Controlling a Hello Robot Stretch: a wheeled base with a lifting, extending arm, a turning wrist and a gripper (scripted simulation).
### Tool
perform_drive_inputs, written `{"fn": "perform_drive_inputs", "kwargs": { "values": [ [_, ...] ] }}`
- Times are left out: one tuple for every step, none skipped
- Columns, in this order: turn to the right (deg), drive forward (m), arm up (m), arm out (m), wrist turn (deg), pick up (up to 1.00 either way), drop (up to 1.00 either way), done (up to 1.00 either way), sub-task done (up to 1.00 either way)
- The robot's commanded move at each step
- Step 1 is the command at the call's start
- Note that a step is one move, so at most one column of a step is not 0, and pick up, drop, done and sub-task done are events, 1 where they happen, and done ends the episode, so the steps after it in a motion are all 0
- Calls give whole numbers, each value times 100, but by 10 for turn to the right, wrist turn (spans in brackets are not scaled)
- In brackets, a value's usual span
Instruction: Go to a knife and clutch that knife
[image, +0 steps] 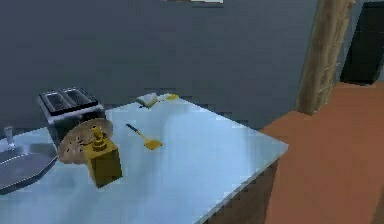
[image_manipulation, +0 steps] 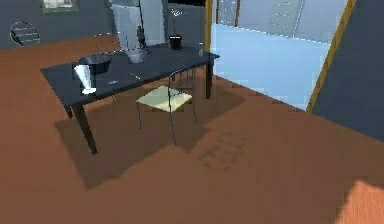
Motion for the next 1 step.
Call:
{"fn": "perform_drive_inputs", "kwargs": {
  "values": [
    [-450, 0, 0, 0, 0, 0, 0, 0, 0]
  ]
}}
